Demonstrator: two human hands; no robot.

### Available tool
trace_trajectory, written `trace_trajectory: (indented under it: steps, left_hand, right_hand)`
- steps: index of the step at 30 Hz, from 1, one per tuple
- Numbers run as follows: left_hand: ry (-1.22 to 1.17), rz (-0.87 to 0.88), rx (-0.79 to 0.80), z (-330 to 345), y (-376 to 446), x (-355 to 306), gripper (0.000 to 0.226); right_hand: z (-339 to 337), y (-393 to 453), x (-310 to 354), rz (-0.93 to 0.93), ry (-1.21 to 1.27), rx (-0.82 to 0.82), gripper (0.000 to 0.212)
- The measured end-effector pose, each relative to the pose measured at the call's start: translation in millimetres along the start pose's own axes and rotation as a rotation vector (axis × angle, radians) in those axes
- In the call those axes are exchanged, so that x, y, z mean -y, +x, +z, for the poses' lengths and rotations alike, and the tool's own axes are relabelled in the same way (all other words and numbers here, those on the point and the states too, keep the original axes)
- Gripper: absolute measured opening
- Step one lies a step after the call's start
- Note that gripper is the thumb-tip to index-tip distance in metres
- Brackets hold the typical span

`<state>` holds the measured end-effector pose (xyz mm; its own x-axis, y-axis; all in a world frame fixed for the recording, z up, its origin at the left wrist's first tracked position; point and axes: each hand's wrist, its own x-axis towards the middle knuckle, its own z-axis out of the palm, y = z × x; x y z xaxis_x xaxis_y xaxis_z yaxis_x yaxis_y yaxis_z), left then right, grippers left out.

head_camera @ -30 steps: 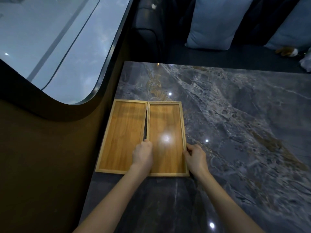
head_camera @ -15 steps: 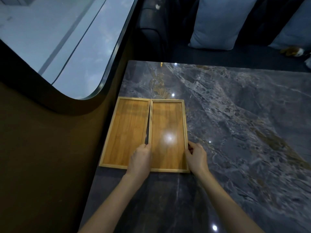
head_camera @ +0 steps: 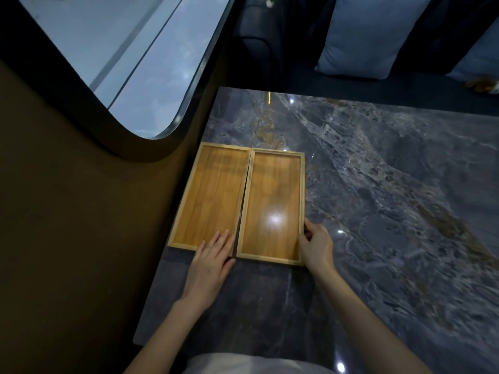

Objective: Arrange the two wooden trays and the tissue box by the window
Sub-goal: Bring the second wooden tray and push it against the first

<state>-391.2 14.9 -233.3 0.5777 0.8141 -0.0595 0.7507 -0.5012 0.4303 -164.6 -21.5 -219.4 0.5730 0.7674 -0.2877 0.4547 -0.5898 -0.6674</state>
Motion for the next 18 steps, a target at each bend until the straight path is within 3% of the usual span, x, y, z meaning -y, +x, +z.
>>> trace_trajectory:
  steps: [13,18]
  left_hand:
    - [0.174,0.031,-0.019,-2,3,-6,0.05]
    - [0.23,0.063,0.019,-10,5,-6,0.049]
  right_hand:
    - [7,-4,-1,0.021,0.025,-0.001,0.031]
    - [2,-1,-1,-0.023,-0.046,0.038,0.021]
